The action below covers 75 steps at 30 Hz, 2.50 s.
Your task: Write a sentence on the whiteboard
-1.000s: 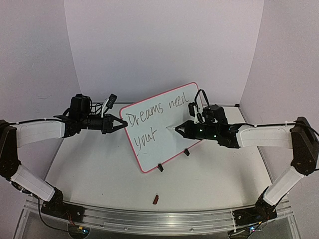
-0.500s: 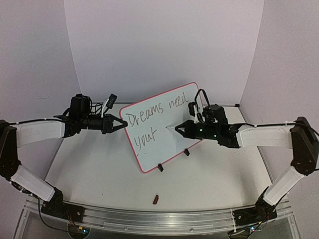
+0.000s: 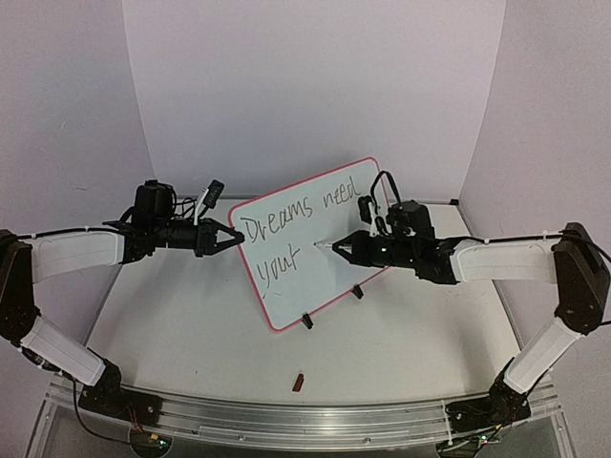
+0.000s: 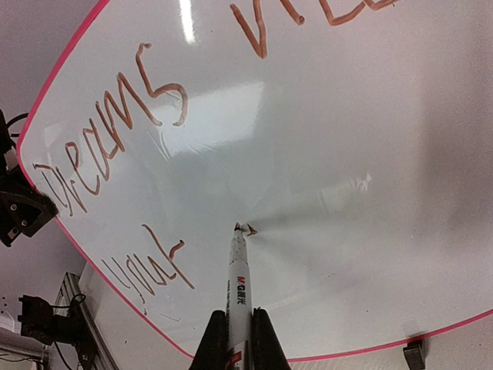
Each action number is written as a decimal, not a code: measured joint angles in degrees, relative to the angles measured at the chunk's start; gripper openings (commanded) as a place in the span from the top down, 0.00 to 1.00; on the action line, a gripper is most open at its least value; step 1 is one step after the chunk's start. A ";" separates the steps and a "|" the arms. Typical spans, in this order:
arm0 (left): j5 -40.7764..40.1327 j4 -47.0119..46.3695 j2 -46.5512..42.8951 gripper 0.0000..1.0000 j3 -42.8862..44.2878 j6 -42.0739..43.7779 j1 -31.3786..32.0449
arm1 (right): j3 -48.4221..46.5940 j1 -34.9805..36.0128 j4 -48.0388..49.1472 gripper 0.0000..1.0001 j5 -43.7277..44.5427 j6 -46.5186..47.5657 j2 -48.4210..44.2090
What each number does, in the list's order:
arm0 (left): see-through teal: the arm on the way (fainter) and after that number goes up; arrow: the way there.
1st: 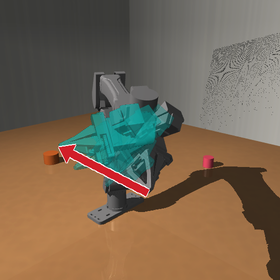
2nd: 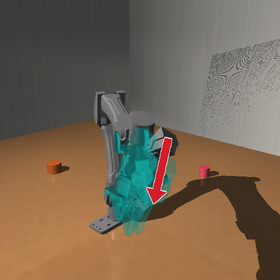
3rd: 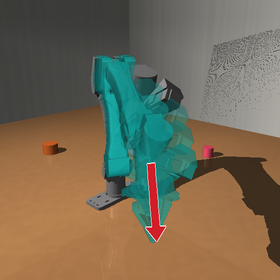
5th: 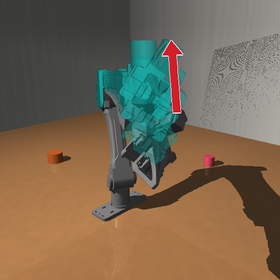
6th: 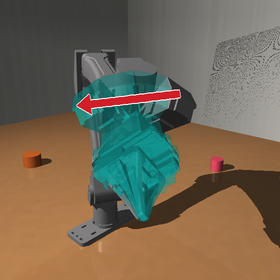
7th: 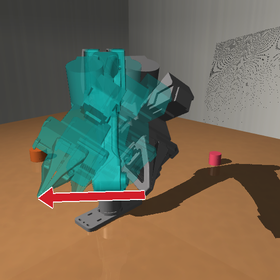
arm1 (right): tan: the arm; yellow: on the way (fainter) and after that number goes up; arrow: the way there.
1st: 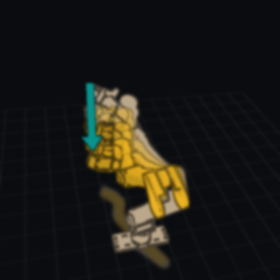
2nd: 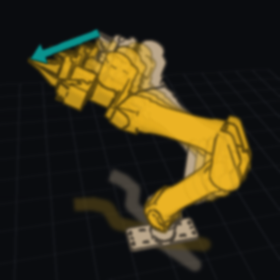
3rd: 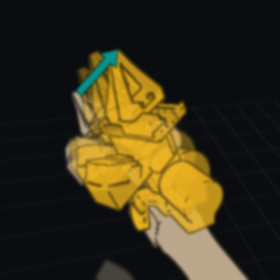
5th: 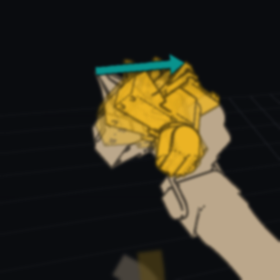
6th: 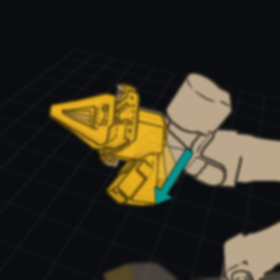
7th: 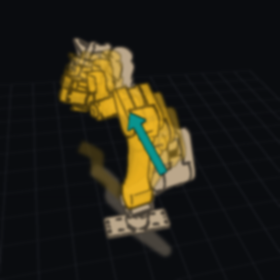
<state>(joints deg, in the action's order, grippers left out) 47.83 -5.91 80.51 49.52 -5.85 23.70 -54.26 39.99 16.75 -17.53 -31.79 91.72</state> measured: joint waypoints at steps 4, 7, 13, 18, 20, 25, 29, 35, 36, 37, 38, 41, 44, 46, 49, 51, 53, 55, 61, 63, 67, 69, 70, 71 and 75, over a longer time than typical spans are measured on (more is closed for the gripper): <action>-0.04 0.06 0.00 1.00 0.00 -0.04 0.00 | 0.00 -0.08 0.00 1.00 -0.66 -0.15 0.20; -0.04 0.06 0.00 1.00 0.00 -0.04 0.00 | 0.08 -0.11 0.08 1.00 -0.83 -0.38 0.20; -0.04 0.06 0.00 1.00 0.00 -0.04 0.00 | 1.85 -0.09 0.65 1.00 -1.39 -1.09 0.20; -0.06 0.07 0.00 1.00 0.00 -0.05 0.00 | 2.66 -0.09 0.85 1.00 -1.47 -1.41 0.19; -0.05 0.06 0.00 1.00 0.00 -0.05 0.00 | 2.67 -0.09 0.75 1.00 -1.30 -1.42 0.05; -0.03 0.06 0.00 1.00 0.00 -0.03 0.00 | 2.69 -0.09 -0.63 1.00 1.23 -1.17 -0.81; 0.00 0.02 0.00 1.00 0.01 0.05 0.04 | 2.69 -0.11 -1.70 1.00 3.64 -0.71 -2.32; -0.02 0.09 0.00 1.00 0.12 0.07 0.14 | 2.62 -0.11 -1.79 1.00 4.38 0.15 -5.25; -0.02 0.10 0.00 1.00 0.15 0.10 0.15 | 2.59 -0.11 -1.78 1.00 4.38 0.24 -5.45; -0.02 0.14 0.00 1.00 0.19 0.11 0.15 | 2.58 -0.11 -1.79 1.00 4.38 0.28 -5.50; -0.04 0.17 0.00 1.00 0.20 0.13 0.15 | 2.54 -0.11 -1.81 1.00 4.37 0.32 -5.49; -0.04 0.35 0.00 1.00 0.27 0.16 0.17 | 2.40 -0.11 -1.83 1.00 4.36 0.50 -5.47; -0.04 0.39 0.00 1.00 0.28 0.29 0.21 | 1.73 -0.12 -1.83 1.00 4.36 0.72 -5.23; -0.04 0.39 0.00 1.00 0.31 0.31 0.23 | 0.83 -0.22 -1.79 1.00 4.36 0.88 -4.68; -0.04 0.39 0.00 1.00 0.31 0.31 0.24 | -0.37 -0.36 -1.76 1.00 4.33 1.11 -3.68; -0.04 0.39 0.00 1.00 0.31 0.33 0.24 | -0.97 -0.55 -1.71 1.00 4.24 1.30 -2.81; -0.04 0.39 0.00 1.00 0.31 0.33 0.24 | -1.46 -0.74 -1.72 1.00 4.14 1.41 -1.89; -0.05 0.39 0.00 1.00 0.31 0.33 0.24 | -1.68 -0.87 -1.72 1.00 4.10 1.54 -1.24; -0.11 0.45 0.00 1.00 0.31 0.31 0.24 | -2.43 -1.11 -1.75 1.00 3.35 1.84 -0.69; -0.08 0.43 0.00 1.00 0.31 0.33 0.26 | -2.77 -1.11 -1.73 1.00 2.76 1.98 -0.63; -0.11 0.44 0.00 1.00 0.31 0.33 0.26 | -2.95 -1.11 -1.60 1.00 1.85 2.03 -0.31; -0.12 0.45 0.00 1.00 0.31 0.31 0.26 | -2.95 -1.11 -1.59 1.00 1.59 2.02 -0.22; -0.13 0.45 0.00 1.00 0.31 0.31 0.26 | -2.87 -1.11 -1.55 1.00 1.57 2.01 -0.22; -0.13 0.45 0.00 1.00 0.31 0.33 0.26 | -2.68 -1.11 -1.30 1.00 1.57 1.99 -0.22; -0.27 0.50 0.00 1.00 0.31 0.28 0.26 | -0.62 -1.11 -0.56 1.00 1.54 1.82 -0.29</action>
<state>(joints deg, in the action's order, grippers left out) 47.56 -5.41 80.51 49.82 -5.57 23.97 -54.88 38.87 16.19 -15.99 -29.97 91.43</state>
